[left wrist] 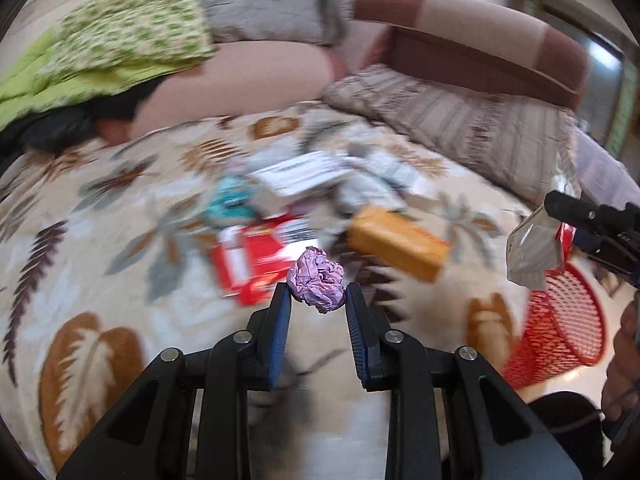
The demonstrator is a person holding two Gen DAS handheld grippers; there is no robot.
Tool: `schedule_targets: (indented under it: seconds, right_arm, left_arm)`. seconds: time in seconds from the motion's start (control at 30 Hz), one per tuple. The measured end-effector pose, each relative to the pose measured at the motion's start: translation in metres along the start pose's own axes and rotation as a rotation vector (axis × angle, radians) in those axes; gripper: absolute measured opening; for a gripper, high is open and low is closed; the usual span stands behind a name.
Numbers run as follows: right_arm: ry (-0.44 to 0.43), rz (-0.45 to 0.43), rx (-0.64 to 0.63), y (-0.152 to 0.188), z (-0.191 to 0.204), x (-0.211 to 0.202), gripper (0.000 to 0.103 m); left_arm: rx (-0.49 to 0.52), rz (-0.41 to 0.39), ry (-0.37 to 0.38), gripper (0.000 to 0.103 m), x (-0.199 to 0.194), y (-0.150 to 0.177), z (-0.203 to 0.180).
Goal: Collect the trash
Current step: 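Carry the purple paper and white-and-red bag to the red wastebasket with both tools, then open both tools to drop the paper and bag into the wastebasket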
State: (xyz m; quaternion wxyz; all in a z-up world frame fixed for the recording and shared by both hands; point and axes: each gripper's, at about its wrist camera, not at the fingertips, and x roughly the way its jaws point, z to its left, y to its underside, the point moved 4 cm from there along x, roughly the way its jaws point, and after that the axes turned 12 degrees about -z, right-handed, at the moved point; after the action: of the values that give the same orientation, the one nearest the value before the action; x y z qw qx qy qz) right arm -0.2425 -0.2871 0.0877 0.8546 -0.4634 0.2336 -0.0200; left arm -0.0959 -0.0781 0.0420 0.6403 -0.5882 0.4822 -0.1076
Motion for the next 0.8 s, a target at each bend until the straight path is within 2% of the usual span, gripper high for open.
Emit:
schedule_targets:
  seconds: [0.23,0.37,0.47,0.63,0.77,0.8]
  right_arm:
    - [0.214,-0.061,0.047,-0.019,-0.101,-0.072,0.052]
    - [0.276,-0.062,0.122,-0.019,-0.148,-0.095,0.052]
    - [0.304,-0.069,0.146,-0.018,-0.168,-0.108,0.052]
    - [0.331,-0.074,0.188,-0.014,-0.197,-0.119,0.053]
    - [0.348,-0.058,0.199,-0.009,-0.212,-0.122,0.055]
    - [0.342,-0.053,0.201,-0.007,-0.216,-0.122,0.059]
  left_arm:
    - [0.092,0.018,0.249,0.027,0.004,-0.019,-0.116]
    - [0.119,0.069,0.372,0.027,0.015,-0.021,-0.18]
    - [0.129,0.131,0.46,0.027,0.028,-0.015,-0.228]
    - [0.209,0.2,0.504,0.027,0.051,0.007,-0.288]
    - [0.23,0.245,0.507,0.028,0.069,0.019,-0.308]
    - [0.237,0.256,0.509,0.032,0.072,0.021,-0.313]
